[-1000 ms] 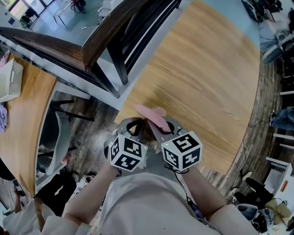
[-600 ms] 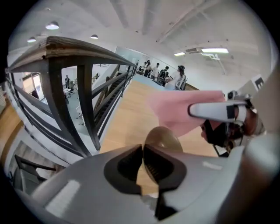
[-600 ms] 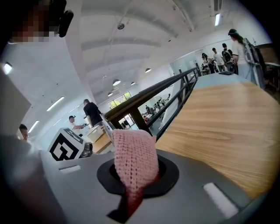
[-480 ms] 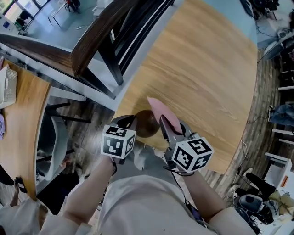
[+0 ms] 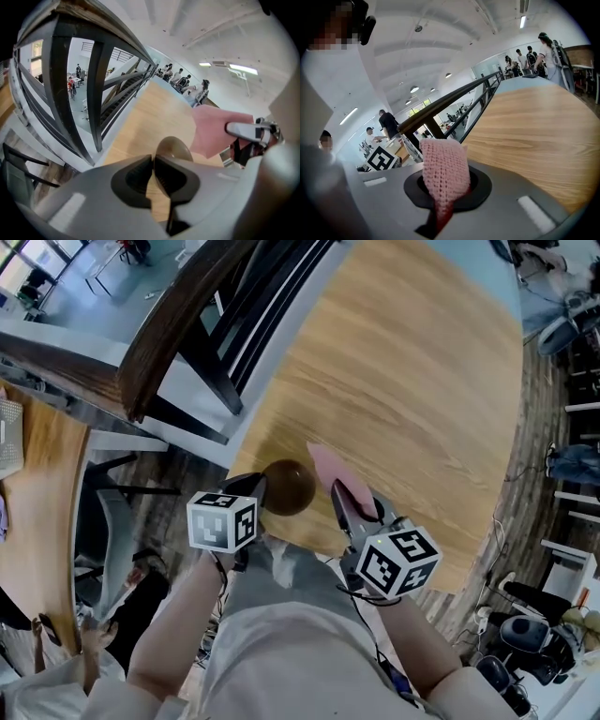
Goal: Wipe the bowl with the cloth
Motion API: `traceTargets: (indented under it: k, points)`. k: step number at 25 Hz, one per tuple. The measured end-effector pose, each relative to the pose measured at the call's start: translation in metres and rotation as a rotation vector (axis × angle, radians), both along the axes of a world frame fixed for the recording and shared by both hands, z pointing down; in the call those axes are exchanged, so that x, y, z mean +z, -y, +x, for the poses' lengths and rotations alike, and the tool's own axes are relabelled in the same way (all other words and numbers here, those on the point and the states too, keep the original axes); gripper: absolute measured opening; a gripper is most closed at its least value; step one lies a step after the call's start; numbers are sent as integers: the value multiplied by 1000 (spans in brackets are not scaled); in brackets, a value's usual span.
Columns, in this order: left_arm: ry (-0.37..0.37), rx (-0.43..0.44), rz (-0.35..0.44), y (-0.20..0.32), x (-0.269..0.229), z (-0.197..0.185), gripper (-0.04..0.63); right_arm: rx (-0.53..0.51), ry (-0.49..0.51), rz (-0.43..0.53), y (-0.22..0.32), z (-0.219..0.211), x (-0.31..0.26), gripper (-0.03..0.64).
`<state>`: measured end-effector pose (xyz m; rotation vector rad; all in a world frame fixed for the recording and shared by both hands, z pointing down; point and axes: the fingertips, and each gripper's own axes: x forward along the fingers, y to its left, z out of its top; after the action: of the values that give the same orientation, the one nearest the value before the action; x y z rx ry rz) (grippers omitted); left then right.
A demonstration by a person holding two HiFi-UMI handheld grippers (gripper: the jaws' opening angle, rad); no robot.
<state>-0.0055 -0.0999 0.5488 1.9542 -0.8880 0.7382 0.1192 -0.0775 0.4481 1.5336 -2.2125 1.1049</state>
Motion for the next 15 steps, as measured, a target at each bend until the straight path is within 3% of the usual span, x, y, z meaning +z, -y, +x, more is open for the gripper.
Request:
traceTargets:
  k: [15]
  points:
    - [4, -2, -63, 20, 37, 3, 25, 2, -2, -48, 13, -1, 25, 15]
